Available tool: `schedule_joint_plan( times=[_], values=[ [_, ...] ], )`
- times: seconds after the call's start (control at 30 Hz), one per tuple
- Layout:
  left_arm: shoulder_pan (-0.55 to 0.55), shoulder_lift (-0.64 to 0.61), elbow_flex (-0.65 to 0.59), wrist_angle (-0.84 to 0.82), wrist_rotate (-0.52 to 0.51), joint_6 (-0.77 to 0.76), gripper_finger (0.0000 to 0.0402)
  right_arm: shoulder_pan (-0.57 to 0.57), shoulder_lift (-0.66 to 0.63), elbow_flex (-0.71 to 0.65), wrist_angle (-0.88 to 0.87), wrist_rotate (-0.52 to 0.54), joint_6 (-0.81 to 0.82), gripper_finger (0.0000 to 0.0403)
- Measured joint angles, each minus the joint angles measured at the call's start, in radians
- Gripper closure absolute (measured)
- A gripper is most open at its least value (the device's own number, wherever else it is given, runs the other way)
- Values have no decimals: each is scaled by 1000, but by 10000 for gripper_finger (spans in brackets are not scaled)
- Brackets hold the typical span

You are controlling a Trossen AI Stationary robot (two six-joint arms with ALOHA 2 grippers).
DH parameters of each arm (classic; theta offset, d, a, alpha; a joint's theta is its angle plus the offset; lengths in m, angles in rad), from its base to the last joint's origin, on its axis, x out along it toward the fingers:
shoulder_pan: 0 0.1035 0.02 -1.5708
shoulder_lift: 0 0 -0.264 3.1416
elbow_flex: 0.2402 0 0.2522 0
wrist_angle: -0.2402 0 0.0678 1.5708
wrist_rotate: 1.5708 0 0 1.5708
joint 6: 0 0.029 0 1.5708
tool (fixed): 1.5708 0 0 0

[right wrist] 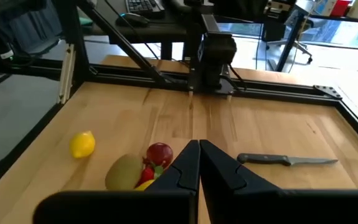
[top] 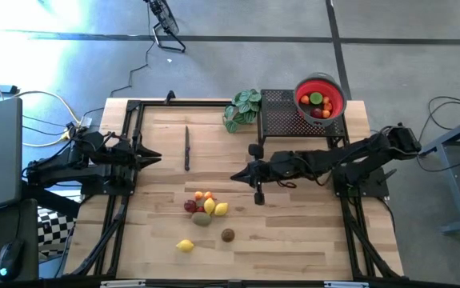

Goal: Pick & Place Fruit
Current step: Put the yellow lemon into the red strainer bowl

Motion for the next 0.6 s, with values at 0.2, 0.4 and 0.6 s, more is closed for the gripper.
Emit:
schedule_joint_plan(
  times=[0.2, 0.4, 0.6],
  values=[
    [0, 0, 0, 0, -10, 11, 348, -2, 0, 0, 0, 7, -6, 400],
    [0, 0, 0, 0, -13, 11, 348, -1, 0, 0, 0, 6, -8, 400],
    [0, 0, 0, 0, -13, 4, 348, -2, 0, 0, 15, 5, -8, 400]
  ],
)
